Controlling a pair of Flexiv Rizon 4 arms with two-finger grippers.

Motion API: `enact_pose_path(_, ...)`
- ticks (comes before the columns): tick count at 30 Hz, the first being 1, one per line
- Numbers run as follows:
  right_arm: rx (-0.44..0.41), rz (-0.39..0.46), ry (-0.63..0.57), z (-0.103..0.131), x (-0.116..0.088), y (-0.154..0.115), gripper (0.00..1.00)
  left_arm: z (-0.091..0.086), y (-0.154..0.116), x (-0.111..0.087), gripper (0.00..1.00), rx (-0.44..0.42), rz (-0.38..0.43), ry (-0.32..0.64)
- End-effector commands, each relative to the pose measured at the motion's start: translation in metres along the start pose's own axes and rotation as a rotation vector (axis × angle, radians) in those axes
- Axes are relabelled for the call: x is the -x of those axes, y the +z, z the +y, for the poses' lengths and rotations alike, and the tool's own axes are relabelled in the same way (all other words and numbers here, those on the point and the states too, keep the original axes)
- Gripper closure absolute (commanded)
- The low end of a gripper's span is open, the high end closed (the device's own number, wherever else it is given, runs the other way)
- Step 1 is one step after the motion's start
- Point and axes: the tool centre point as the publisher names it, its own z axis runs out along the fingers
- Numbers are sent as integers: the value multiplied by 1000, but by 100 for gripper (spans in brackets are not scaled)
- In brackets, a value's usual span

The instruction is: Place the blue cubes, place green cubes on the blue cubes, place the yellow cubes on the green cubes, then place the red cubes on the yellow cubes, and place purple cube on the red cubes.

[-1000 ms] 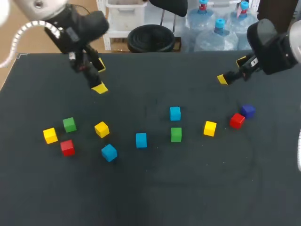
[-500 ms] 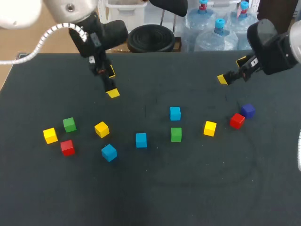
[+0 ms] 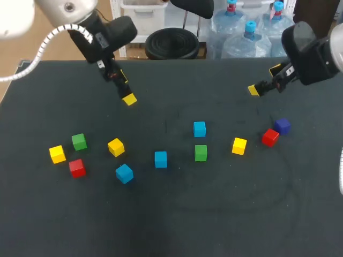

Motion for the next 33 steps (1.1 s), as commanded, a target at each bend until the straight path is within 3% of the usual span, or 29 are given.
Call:
enact_pose_path(1, -7, 1, 1, 2, 0, -2, 0, -3, 0, -4, 0, 6, -19, 0)
enact_pose_path(12, -7, 1, 1, 2, 0, -2, 0, -3, 0, -4, 0, 6, -19, 0)
enact_pose_path(14, -7, 1, 1, 2, 0, -2, 0, 1, -13, -9, 0, 42, 59, 51)
enact_pose_path(15, -7, 1, 1, 2, 0, -2, 0, 1, -24, -8, 0, 67, 179, 143)
enact_pose_path(17, -7, 1, 1, 2, 0, -2, 0, 4, -48, -4, 0, 120, 248, 199)
enact_pose_path(18, -7, 1, 1, 2, 0, -2, 0, 1, -56, -1, 0, 119, 328, 287)
enact_pose_path(20, -7, 1, 1, 2, 0, -2, 0, 1, -69, 9, 0, 149, 390, 324)
enact_pose_path(22, -7, 1, 1, 2, 0, -2, 0, -4, -73, 21, 0, 141, 446, 419)
enact_pose_path(24, -7, 1, 1, 2, 0, -2, 0, -9, -66, 32, 0, 117, 499, 487)
enact_pose_path(27, -7, 1, 1, 2, 0, -2, 0, -14, -34, 41, 0, 61, 595, 550)
enact_pose_path(33, -7, 1, 1, 2, 0, -2, 0, -17, 24, 41, 0, -36, 620, 577)
